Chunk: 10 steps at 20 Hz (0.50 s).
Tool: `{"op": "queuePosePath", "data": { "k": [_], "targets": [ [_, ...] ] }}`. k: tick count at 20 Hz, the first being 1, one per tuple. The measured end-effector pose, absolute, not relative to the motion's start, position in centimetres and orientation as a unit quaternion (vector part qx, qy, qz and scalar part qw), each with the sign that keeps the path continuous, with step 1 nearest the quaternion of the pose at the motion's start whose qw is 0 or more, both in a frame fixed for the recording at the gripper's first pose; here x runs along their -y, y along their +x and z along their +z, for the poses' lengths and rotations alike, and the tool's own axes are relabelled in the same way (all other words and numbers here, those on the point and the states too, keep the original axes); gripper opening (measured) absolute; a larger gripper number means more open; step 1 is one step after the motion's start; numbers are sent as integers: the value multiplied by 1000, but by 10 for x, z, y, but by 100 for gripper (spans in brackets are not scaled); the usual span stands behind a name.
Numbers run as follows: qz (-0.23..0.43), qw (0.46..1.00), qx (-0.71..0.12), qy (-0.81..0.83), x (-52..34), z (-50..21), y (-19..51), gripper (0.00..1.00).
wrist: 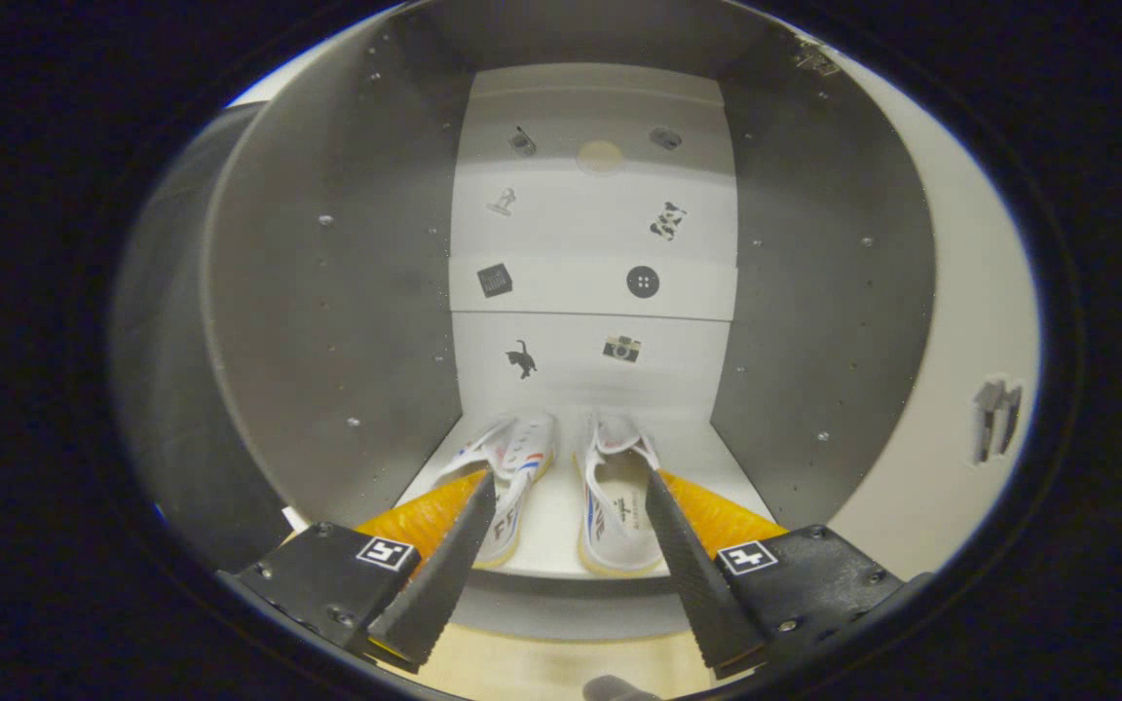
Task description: Open the shoe cabinet door, grab the shoes and put them into the shoe cabinet, then close the shoe cabinet door.
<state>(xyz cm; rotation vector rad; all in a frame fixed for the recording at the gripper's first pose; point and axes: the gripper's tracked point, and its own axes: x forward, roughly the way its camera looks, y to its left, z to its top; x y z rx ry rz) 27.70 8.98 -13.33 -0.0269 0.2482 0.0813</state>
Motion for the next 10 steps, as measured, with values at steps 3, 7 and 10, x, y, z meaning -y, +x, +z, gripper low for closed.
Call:
{"op": "queuePosePath", "data": {
  "k": [3,7,10],
  "targets": [
    [47,994,-101,-4,-92,-120,217,98],
    [56,996,-71,4,-89,-101,121,100],
    [57,997,-55,20,-76,-87,51,100]
  ]
}}
